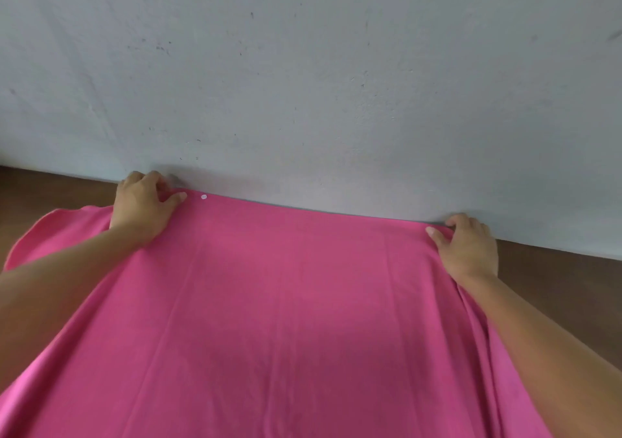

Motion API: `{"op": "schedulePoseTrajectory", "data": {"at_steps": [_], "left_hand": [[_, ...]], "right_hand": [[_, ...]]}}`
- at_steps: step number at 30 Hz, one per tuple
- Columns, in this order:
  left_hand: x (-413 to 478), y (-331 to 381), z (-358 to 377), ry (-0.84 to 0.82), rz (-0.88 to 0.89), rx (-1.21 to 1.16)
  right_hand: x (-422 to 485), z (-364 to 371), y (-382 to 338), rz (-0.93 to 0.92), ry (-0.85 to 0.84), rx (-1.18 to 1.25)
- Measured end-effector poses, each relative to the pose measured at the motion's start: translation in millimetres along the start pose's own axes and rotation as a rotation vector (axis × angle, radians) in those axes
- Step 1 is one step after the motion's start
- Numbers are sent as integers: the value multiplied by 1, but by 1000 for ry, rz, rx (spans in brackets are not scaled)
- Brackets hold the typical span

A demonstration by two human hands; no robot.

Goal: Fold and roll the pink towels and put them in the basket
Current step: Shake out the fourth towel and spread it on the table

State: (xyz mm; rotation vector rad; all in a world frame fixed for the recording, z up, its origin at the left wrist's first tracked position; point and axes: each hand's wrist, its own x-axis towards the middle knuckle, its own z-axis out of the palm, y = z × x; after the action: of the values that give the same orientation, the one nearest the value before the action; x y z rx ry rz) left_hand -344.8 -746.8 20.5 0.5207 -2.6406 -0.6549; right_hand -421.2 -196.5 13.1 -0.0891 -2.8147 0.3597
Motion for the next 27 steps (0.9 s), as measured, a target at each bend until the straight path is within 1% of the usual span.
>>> {"op": "schedulePoseTrajectory", "data": {"at_steps": [4,8,10,13,17,22,25,27], "left_hand": [[-36,5,-22,-58,11,29],[-75,-1,-45,-91,53,61],[-100,-6,-57,-102,91,67],[-144,-16,-75,-115,95,26],[-202,-30,-97,-93,77,-13],[-263,-59,-121,-39,118,-1],[-304,-76,-133,-27,47,53],[-330,-86,-141,-52,-24,113]], "right_hand": [[-25,-18,-17,-87,-38,-74],[-59,-32,-38,-141,-105,-34],[-79,-37,-49,-206,-139,-28],[-108,-42,-63,-299,-159,-18],[-144,-50,-92,-392,-162,68],[-191,-58,-137,-471,-176,204],[-224,-56,-162,-510,-243,320],[-250,-50,-179,-545,-277,388]]}}
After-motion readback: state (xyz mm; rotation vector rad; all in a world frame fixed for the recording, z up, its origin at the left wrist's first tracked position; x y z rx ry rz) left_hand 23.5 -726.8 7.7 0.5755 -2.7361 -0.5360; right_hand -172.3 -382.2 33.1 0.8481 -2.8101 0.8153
